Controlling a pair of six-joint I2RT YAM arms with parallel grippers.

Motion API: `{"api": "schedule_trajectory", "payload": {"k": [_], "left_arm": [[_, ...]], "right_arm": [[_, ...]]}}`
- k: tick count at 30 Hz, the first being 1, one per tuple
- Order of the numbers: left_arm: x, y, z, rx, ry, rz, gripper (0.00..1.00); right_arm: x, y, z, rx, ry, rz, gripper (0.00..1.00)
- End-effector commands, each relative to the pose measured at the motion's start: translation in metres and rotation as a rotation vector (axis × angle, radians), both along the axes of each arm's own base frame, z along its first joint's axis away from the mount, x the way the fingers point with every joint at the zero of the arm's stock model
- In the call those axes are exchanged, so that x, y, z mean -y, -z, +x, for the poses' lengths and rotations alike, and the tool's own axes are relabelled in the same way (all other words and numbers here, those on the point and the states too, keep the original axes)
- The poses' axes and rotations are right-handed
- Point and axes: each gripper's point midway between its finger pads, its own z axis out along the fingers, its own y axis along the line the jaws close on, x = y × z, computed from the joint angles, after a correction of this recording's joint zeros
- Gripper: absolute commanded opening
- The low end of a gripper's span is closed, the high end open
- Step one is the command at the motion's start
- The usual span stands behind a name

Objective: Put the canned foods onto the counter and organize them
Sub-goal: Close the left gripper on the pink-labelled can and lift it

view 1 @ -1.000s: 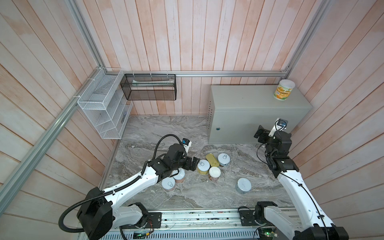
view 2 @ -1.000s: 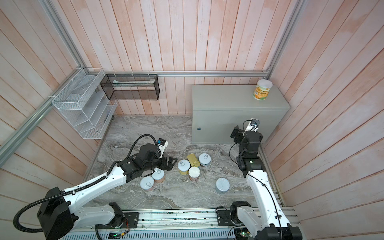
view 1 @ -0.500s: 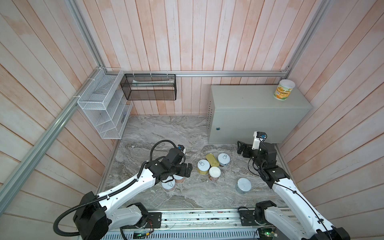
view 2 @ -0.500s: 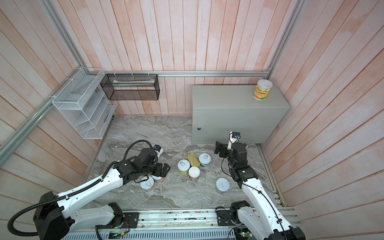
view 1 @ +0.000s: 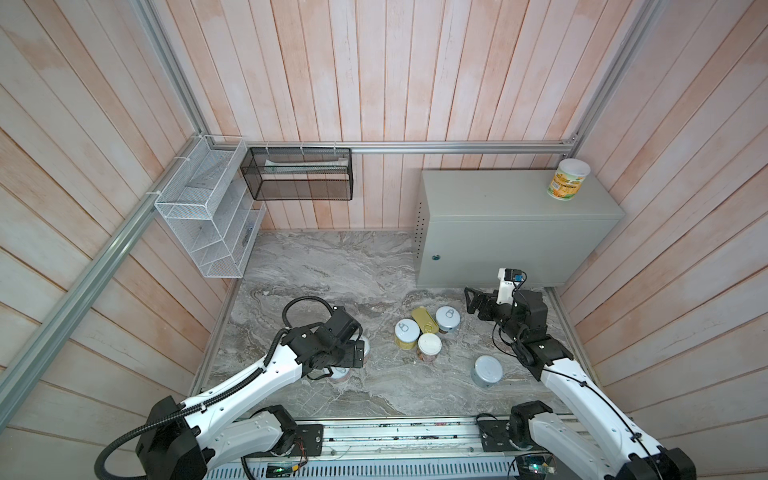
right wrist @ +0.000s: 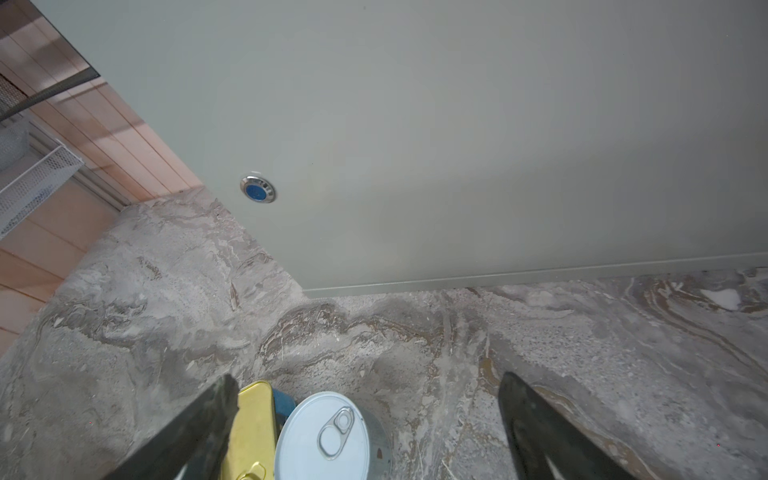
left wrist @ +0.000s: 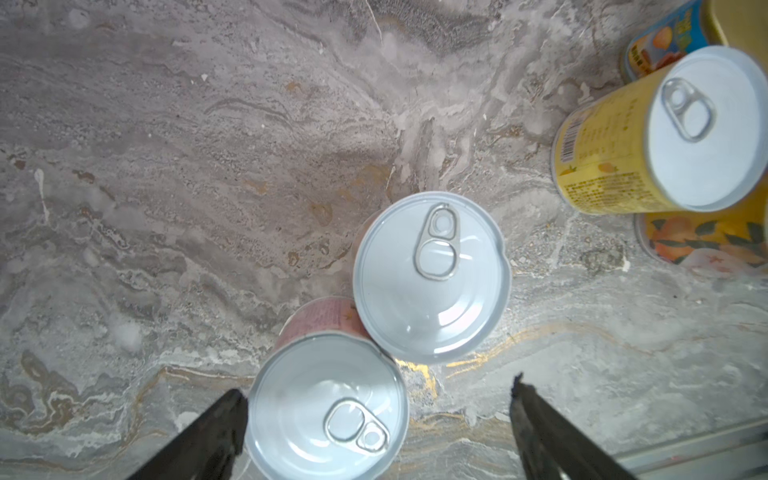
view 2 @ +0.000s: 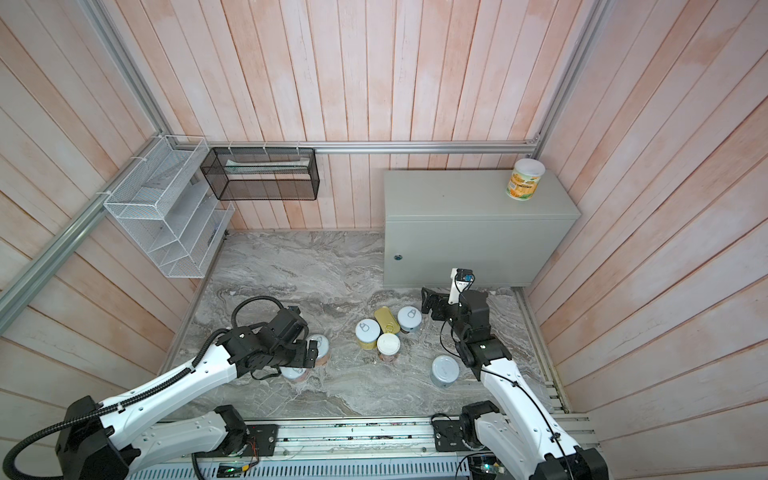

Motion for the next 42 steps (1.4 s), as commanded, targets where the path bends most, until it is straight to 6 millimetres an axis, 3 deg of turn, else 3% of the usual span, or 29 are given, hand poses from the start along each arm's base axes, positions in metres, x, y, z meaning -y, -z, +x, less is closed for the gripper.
{"api": "schedule_trajectory", "payload": {"k": [1,21,27,37,42], "left_arm": [[-0.011,0.006,-0.013,-0.047,-0.062,0.009,1.00],[-0.017,0.039,-0.028,-0.200,-0.118,0.087,1.00],[-0.024,0.039,-0.023,-0.178,-0.133,0.135,1.00],[-0.014,0.054,-0.011,-0.173,-0.106,0.155,1.00],[-0.006,0.058,-0.006,-0.172,-0.069,0.146,0.85]], "right_arm": [[-0.015,-0.024,0.008,0.062,-0.053,0.009,0.97],[-0.018,-0.029,0.003,0.111,-0.062,-0.008,0.97],[-0.017,-0.030,-0.001,0.118,-0.058,0.012,0.97],[-0.017,-0.035,-0.005,0.128,-0.069,0.004,0.93],[-0.021,-0.031,-0.006,0.121,-0.092,0.009,0.93]]}}
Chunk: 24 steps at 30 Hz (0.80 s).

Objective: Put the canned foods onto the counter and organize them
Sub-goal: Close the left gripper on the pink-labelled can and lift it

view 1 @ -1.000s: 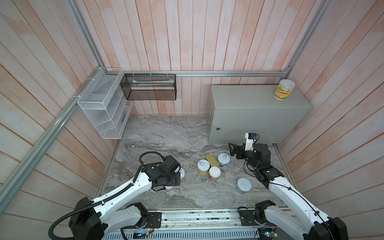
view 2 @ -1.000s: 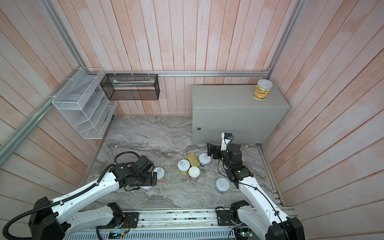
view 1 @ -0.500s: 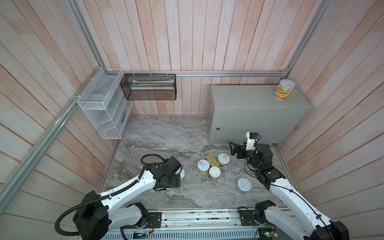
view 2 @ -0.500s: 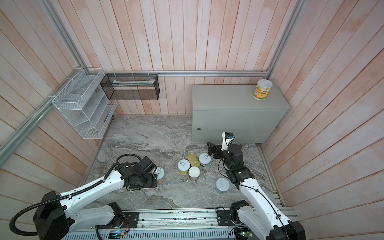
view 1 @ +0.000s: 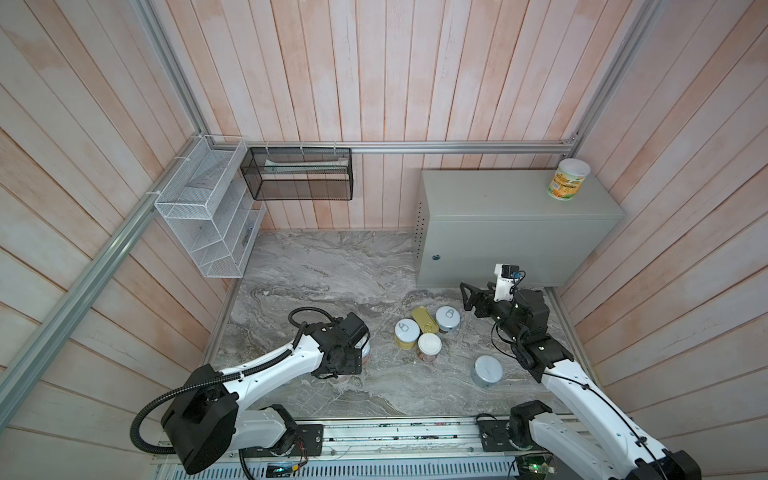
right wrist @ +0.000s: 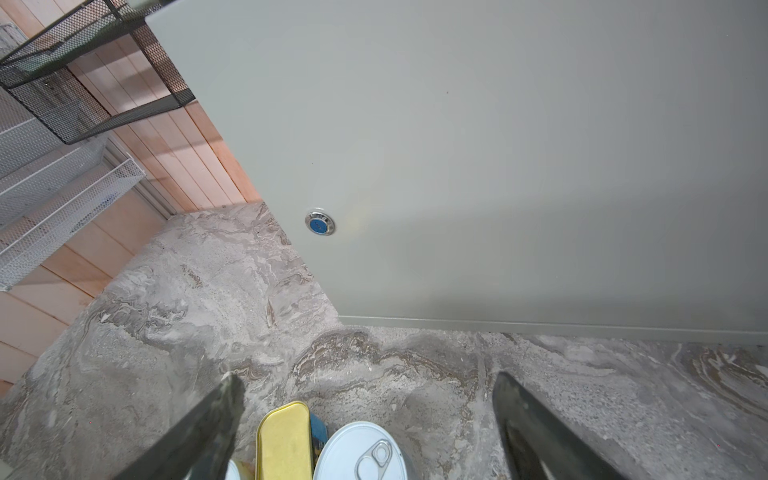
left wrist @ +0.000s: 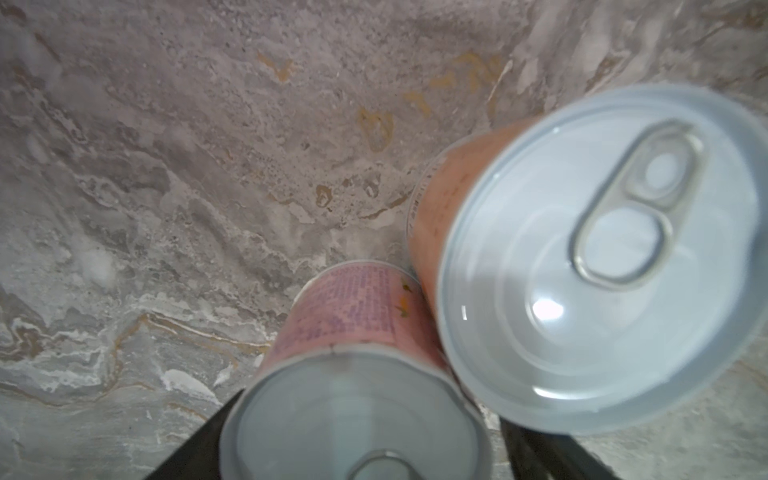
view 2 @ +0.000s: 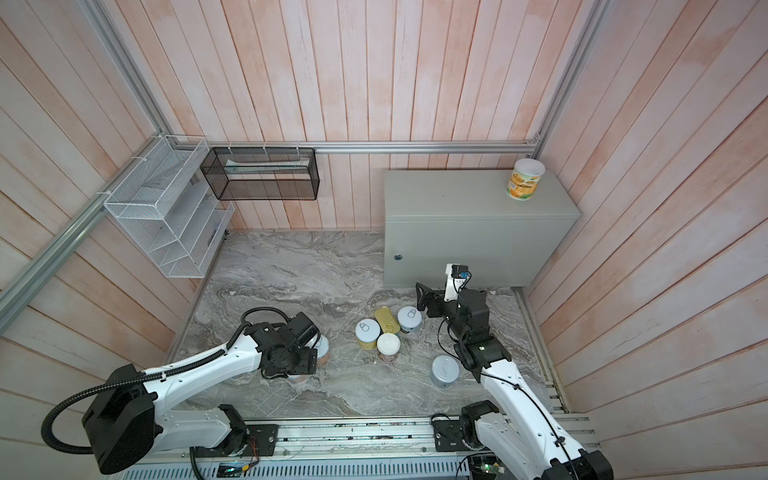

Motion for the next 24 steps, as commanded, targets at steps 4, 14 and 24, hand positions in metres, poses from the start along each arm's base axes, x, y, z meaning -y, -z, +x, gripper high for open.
{"api": "schedule_trajectory", "payload": {"k": [4,14,24], "left_arm": [[0.010,0.000,0.014,0.045,0.052,-0.001,0.76],[0.029,-0.005,0.031,0.061,0.156,-0.020,0.52],[0.066,-0.037,0.051,0.081,0.241,-0.112,0.50]], "right_arm": [[-0.006,0.006,-0.004,-0.010,-0.034,-0.003,0.93],[-0.005,0.009,-0.007,-0.020,-0.031,0.005,0.98],[-0.027,0.026,-0.022,-0.071,-0.169,0.020,0.98]]}}
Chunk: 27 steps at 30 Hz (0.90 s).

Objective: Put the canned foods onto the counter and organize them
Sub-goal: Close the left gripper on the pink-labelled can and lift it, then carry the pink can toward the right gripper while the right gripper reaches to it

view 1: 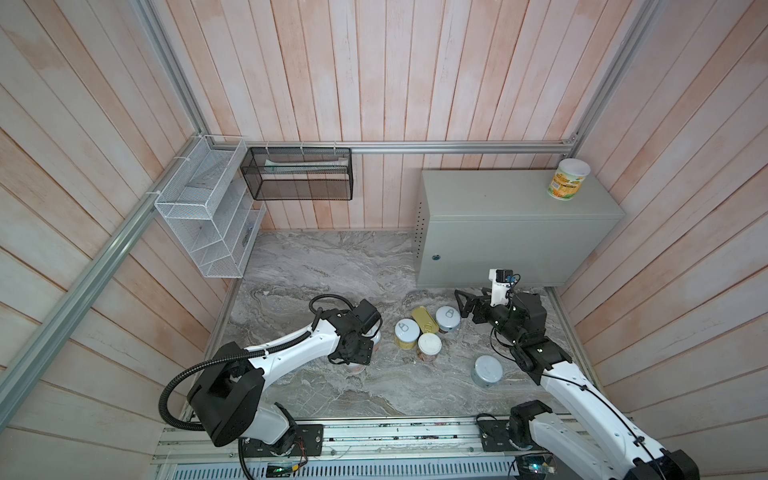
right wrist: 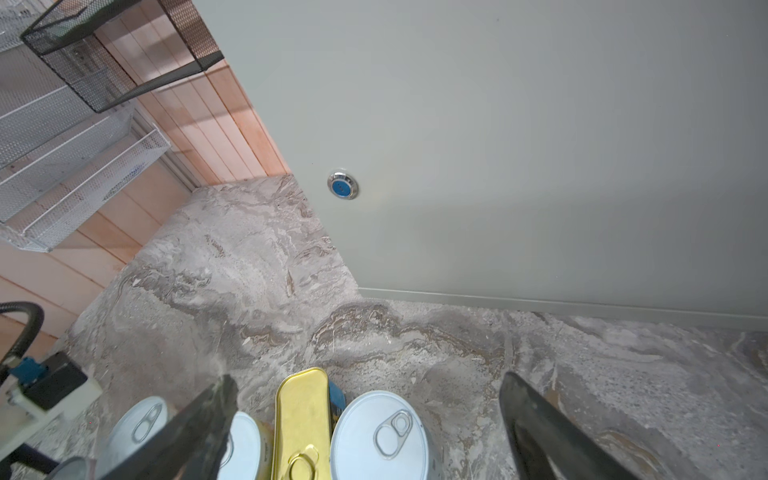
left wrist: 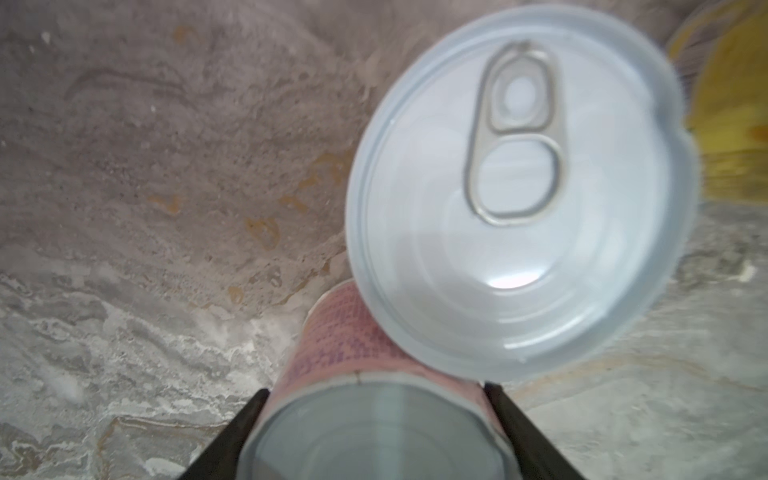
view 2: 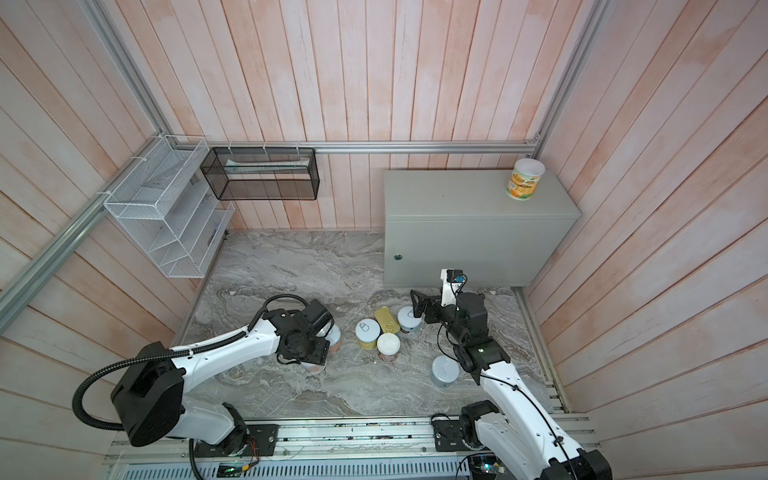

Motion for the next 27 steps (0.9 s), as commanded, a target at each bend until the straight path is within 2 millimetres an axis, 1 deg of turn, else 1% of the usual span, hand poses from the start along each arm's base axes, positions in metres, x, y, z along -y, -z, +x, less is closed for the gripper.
{"api": "schedule_trajectory", "payload": {"k": [1,3,6,8,15,21,27], "left_arm": [[0.024,-0.029,0.019,0.071,0.043,-0.092,0.50],[0.031,-0.036,0.023,0.087,0.055,-0.115,0.50],[0.038,-0.042,0.031,0.094,0.077,-0.121,0.50],[0.043,-0.044,0.035,0.089,0.093,-0.119,0.50],[0.067,-0.050,0.043,0.076,0.136,-0.193,0.50],[0.073,-0.057,0.049,0.073,0.164,-0.184,0.50],[0.078,-0.068,0.055,0.075,0.167,-0.232,0.49]], "right_arm": [[-0.014,0.007,-0.012,-0.019,-0.081,0.012,0.98],[-0.022,0.005,-0.018,-0.009,-0.116,0.021,0.98],[-0.034,0.003,-0.028,0.012,-0.169,0.021,0.98],[-0.042,0.005,-0.035,0.024,-0.201,0.009,0.98],[-0.058,0.007,-0.055,0.070,-0.267,0.012,0.98],[-0.071,0.008,-0.069,0.101,-0.312,-0.012,0.98],[-0.080,0.015,-0.075,0.117,-0.327,-0.024,0.98]]}}
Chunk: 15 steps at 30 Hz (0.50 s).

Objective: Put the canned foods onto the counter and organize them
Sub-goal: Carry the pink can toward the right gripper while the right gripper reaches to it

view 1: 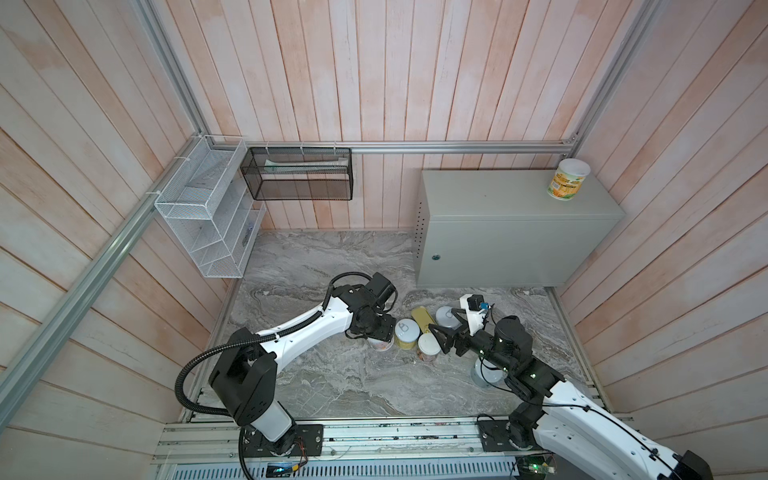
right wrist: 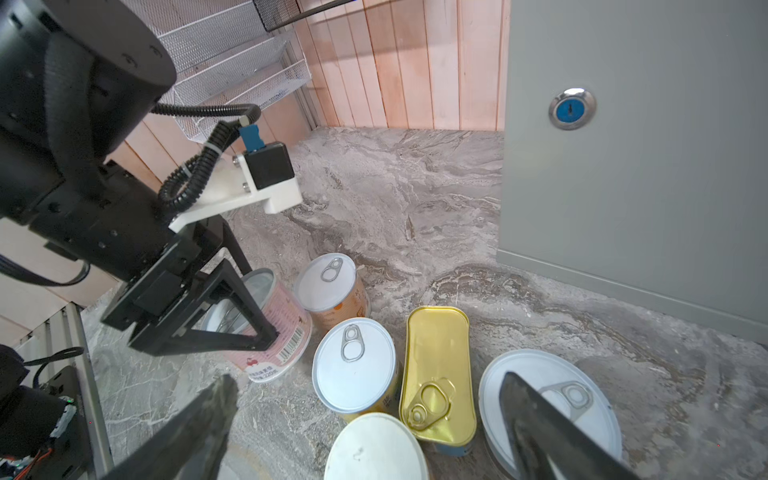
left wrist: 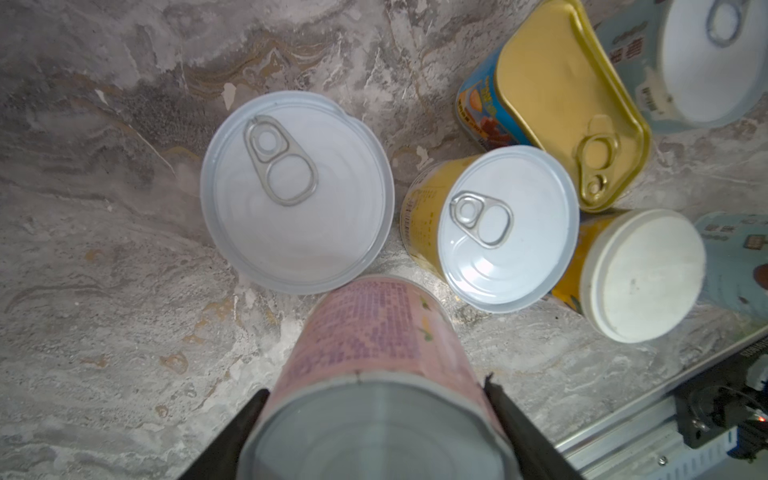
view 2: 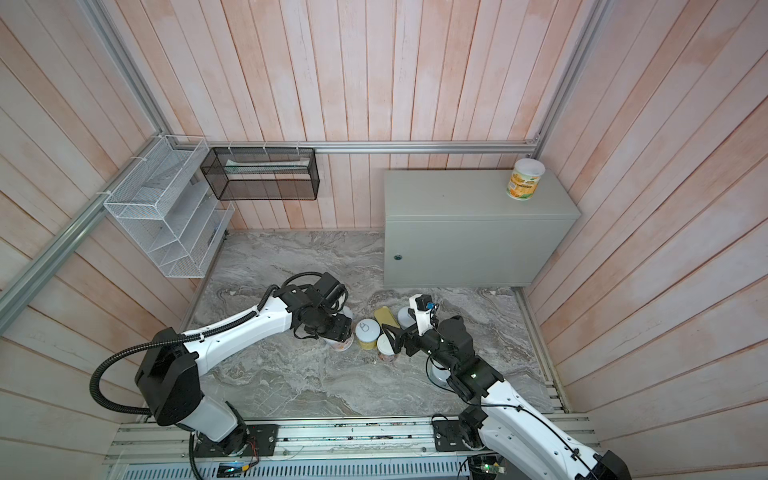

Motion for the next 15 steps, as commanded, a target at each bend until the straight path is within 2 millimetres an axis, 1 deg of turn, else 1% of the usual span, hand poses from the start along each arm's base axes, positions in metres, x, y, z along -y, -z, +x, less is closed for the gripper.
{"api": "schedule_trajectory", "payload": {"k": [1,7,12,15], "left_arm": [[0.011,-0.023,0.014,0.044,0.018,-0.066,0.49],[0.014,-0.042,0.024,0.075,0.033,-0.085,0.49],[0.021,-0.060,0.028,0.089,0.052,-0.108,0.49],[0.027,-0.070,0.029,0.089,0.075,-0.116,0.49]], "right_arm": [[-0.002,-0.001,0.000,0.043,0.006,-0.004,0.98],[-0.014,0.004,-0.009,0.077,-0.048,-0.023,0.98],[-0.027,0.005,-0.019,0.130,-0.105,-0.042,0.98],[-0.032,0.007,-0.020,0.156,-0.123,-0.057,0.98]]}}
